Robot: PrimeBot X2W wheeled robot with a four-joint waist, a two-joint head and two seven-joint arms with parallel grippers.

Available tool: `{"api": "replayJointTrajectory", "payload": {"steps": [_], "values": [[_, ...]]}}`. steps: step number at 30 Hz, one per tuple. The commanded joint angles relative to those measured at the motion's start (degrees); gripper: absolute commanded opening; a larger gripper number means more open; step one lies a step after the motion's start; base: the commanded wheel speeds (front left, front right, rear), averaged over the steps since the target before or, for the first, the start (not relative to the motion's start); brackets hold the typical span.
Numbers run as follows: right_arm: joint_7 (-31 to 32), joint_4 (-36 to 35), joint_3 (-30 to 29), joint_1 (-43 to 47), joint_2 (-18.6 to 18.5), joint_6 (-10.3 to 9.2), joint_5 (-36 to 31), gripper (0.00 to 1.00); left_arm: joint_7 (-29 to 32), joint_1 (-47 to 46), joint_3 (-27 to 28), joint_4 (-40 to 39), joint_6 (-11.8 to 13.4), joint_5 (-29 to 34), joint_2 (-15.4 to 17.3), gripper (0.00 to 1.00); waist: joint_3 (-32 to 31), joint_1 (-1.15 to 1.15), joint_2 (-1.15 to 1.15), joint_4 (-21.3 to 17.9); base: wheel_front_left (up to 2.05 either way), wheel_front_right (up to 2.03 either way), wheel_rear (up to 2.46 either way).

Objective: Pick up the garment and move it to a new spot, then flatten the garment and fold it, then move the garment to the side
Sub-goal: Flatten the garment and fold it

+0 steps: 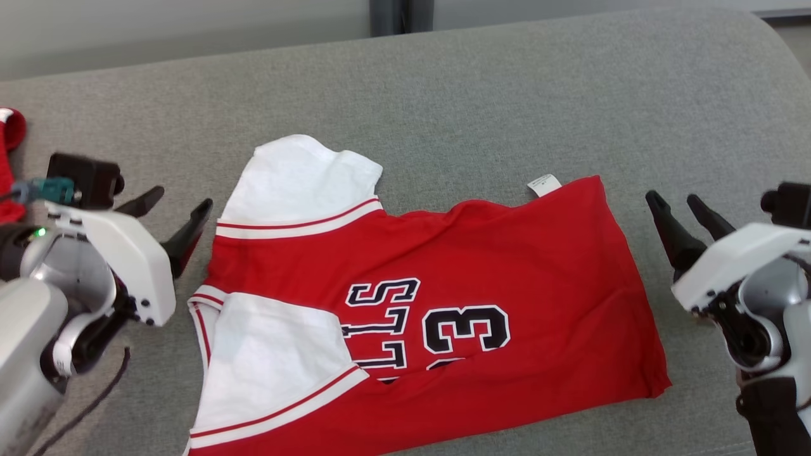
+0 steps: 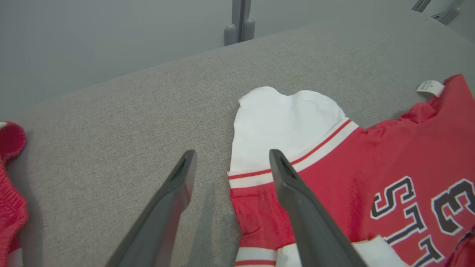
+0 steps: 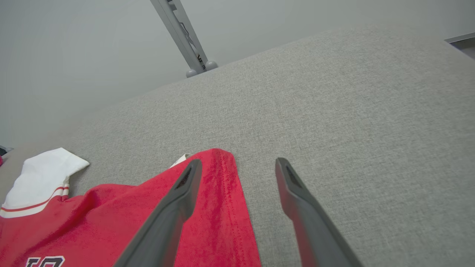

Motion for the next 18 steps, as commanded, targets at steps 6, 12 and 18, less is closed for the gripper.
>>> {"api": "replayJointTrajectory", "payload": {"steps": [6, 12, 18], "values": [[-2.8, 7.8, 2.9, -7.8, 0.3, 0.01, 3.5, 1.0, 5.0, -7.8, -1.1, 6.3, -4.7, -0.5, -2.2, 1.0, 3.2, 0.0, 0.0, -1.6, 0.0, 0.0, 0.0], [-2.9, 14.5, 8.9, -14.7, 0.3, 0.01, 7.0, 1.0, 10.2, -15.5, -2.1, 13.9, -8.9, -1.3, -5.0, 1.0, 6.4, 0.0, 0.0, -2.5, 0.0, 0.0, 0.0], [-1.8, 19.4, 14.1, -19.4, 0.6, 0.01, 9.4, 1.0, 14.5, -21.5, -3.6, 20.3, -12.5, -1.2, -6.9, 1.0, 8.9, 0.0, 0.0, -3.7, 0.0, 0.0, 0.0]]}}
